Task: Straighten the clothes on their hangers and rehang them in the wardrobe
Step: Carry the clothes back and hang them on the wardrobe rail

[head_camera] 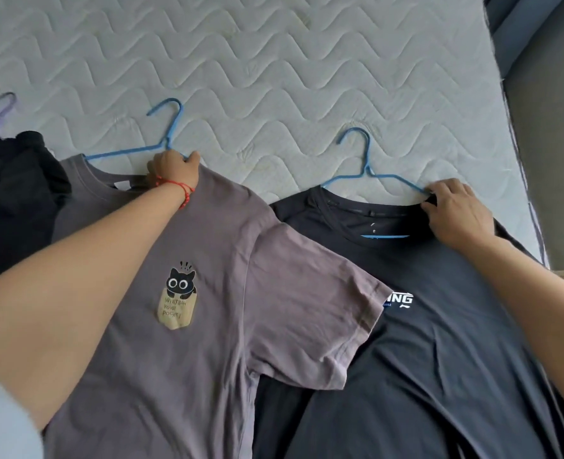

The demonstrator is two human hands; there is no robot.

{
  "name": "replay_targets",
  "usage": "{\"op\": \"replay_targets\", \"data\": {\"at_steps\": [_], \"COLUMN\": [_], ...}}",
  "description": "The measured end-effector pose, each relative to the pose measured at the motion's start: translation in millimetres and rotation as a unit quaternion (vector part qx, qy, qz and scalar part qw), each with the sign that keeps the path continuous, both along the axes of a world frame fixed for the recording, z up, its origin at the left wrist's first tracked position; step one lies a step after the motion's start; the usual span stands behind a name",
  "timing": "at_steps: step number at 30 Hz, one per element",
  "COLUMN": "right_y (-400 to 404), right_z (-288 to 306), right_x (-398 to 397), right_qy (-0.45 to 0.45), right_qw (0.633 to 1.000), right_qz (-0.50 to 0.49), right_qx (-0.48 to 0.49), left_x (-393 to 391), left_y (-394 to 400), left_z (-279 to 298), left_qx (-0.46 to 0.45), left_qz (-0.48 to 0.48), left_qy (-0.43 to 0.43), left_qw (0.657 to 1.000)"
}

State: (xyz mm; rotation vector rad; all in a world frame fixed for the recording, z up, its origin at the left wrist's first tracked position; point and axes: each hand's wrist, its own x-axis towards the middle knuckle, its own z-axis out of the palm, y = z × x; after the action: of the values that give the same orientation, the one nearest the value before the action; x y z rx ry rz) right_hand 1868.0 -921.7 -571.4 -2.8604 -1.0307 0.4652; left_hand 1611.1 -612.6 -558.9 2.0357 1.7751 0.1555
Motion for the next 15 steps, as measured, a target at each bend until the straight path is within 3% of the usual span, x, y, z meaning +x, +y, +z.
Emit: {"op": "replay_targets", "data": {"at_steps": [8,15], "right_y": [-6.1,-26.6], "right_z": [-0.4,27.3], "right_x": [-2.5,-36.8], "right_qy": [0.015,0.045], "right_qw": [0.995,0.994], "right_qz": [-0.047,-0.071], "right_qx": [0.084,0.063], "left_x": [9.6,7.8], "left_y": [5.8,-31.6], "left_z": [2.1,26.8], "left_qx": [-0.080,-0.076], "left_qz": [0.117,0.157], "left_qy": [-0.052,-0.157], "left_qw": [0.989,0.972]}}
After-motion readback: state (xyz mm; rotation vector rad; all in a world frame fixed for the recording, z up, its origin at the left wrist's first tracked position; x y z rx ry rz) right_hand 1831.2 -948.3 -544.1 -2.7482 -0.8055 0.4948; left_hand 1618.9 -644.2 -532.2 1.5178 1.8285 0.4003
